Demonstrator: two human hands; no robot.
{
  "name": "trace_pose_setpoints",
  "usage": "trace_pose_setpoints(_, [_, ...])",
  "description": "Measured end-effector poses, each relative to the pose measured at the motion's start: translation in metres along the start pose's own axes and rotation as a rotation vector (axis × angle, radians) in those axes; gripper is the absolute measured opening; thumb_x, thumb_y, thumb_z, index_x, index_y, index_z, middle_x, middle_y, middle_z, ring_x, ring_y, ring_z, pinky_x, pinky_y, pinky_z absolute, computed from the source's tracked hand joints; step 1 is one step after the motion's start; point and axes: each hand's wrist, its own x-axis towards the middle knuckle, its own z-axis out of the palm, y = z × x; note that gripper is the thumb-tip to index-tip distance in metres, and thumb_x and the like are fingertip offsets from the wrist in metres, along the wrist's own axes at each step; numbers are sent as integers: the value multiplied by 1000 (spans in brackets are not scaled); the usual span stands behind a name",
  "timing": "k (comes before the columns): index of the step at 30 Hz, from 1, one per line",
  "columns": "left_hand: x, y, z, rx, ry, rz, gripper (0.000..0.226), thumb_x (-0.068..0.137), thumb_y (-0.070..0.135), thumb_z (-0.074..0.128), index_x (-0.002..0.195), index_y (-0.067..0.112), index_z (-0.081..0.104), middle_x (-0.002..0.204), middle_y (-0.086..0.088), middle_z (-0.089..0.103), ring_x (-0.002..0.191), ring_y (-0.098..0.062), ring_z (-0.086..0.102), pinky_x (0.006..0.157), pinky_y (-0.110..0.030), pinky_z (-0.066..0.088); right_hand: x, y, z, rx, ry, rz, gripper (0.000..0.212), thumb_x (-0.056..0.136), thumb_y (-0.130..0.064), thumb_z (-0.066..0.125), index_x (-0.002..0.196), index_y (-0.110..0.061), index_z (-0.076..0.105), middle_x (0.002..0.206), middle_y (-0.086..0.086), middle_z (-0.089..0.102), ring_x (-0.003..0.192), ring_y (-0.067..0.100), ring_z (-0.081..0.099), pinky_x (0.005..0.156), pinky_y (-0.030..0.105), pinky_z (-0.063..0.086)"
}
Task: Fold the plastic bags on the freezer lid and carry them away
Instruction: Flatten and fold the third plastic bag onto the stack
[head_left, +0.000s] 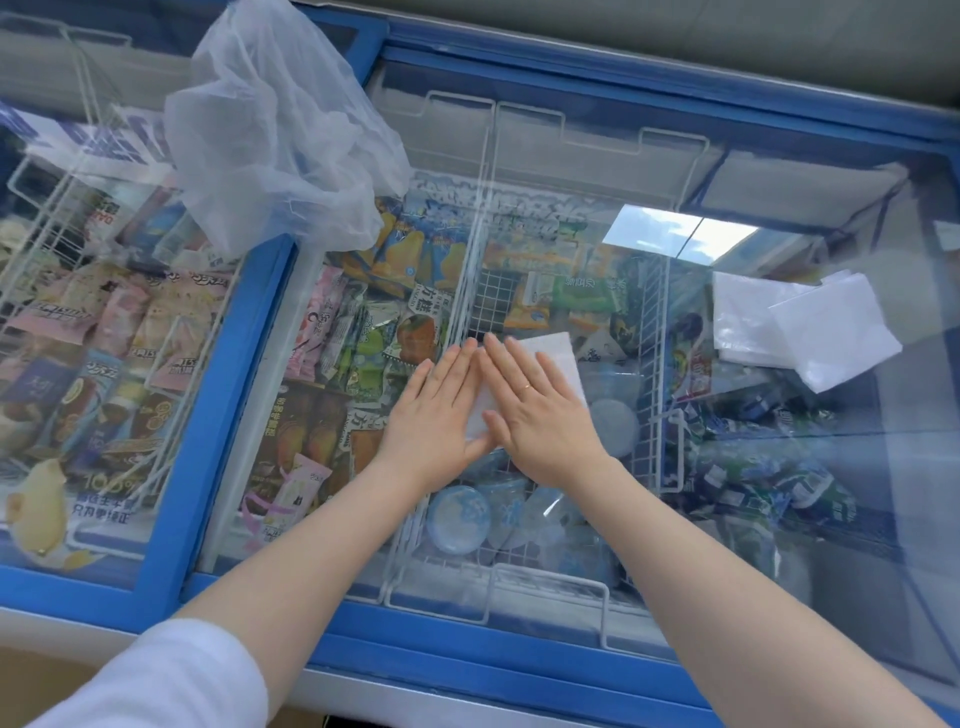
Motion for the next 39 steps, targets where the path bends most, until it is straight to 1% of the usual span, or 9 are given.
trace_pose_setpoints(4, [-2, -6, -5, -8, -63, 0, 98, 69, 74, -2, 146, 14, -12, 147, 4, -26, 138, -8, -20, 109, -28, -18, -3, 9, 8, -24, -45, 34, 59, 94, -38, 25, 141, -5, 35, 148, 9, 35, 136, 23, 34, 112, 36, 10])
trace_pose_setpoints(11, [-5, -13, -17, 63, -169, -22, 100, 80, 76, 23, 145, 12, -17, 153, -3, -24, 142, -16, -19, 114, -35, -11, -13, 41, -12, -16, -211, 236, 59, 97, -46, 6, 149, -20, -6, 156, -8, -12, 145, 14, -8, 116, 36, -6])
trace_pose_setpoints(15, [-4, -10, -26, 42, -217, -32, 104, 80, 75, 34, 146, 12, -16, 154, -3, -23, 142, -18, -18, 115, -36, -8, -2, 45, -36, 32, -275, 232, 62, 99, -39, 35, 150, -18, 7, 158, -2, 3, 145, 21, 5, 115, 40, 14])
trace_pose_setpoints(21, [7, -3, -39, 46, -244, -52, 115, 73, 76, 48, 147, 9, -9, 156, -6, -14, 143, -20, -11, 117, -38, -3, 30, 33, -56, 106, -351, 328, 74, 77, -40, 71, 134, -11, 32, 130, 11, 43, 122, 31, 35, 87, 38, 40])
trace_pose_setpoints(27, [19, 1, -45, -47, -256, -61, 125, 65, 68, 66, 148, 12, -9, 156, -6, -14, 143, -22, -11, 117, -38, -1, 20, 34, -48, 370, -308, 471, 19, 76, -19, 67, 88, -10, 54, 93, 6, 52, 83, 22, 48, 59, 29, 35])
trace_pose_setpoints(31, [29, 19, -52, -426, -207, -93, 95, 73, 50, 71, 144, 12, 21, 155, -5, 11, 142, -20, 11, 114, -36, 15, -12, 43, -61, 938, -98, 624, 29, 81, -14, 67, 68, -12, 41, 64, -2, 39, 57, 13, 36, 52, 24, 25])
trace_pose_setpoints(34, [38, 44, -56, -898, -111, -239, 44, 82, 31, 69, 116, 18, 45, 121, 1, 50, 109, -15, 49, 83, -24, 42, -39, 63, -76, 1274, 67, 705, 9, 86, -14, 65, 86, -7, 58, 75, -1, 60, 68, 14, 54, 63, 26, 40])
trace_pose_setpoints(36, [47, 66, -58, -1173, -166, -359, 38, 84, 25, 68, 112, 16, 45, 105, 4, 56, 89, -10, 57, 64, -17, 48, -53, 82, -85, 1412, 192, 727, 5, 87, -10, 62, 90, -9, 59, 82, -1, 64, 72, 14, 59, 65, 25, 45])
trace_pose_setpoints(39, [67, 104, -59, -1515, -329, -480, 38, 85, 24, 65, 116, 8, 50, 110, -6, 65, 91, -15, 65, 66, -24, 54, -71, 118, -99, 1530, 337, 724, 9, 89, -6, 57, 96, -11, 61, 86, -4, 67, 73, 6, 62, 65, 17, 50])
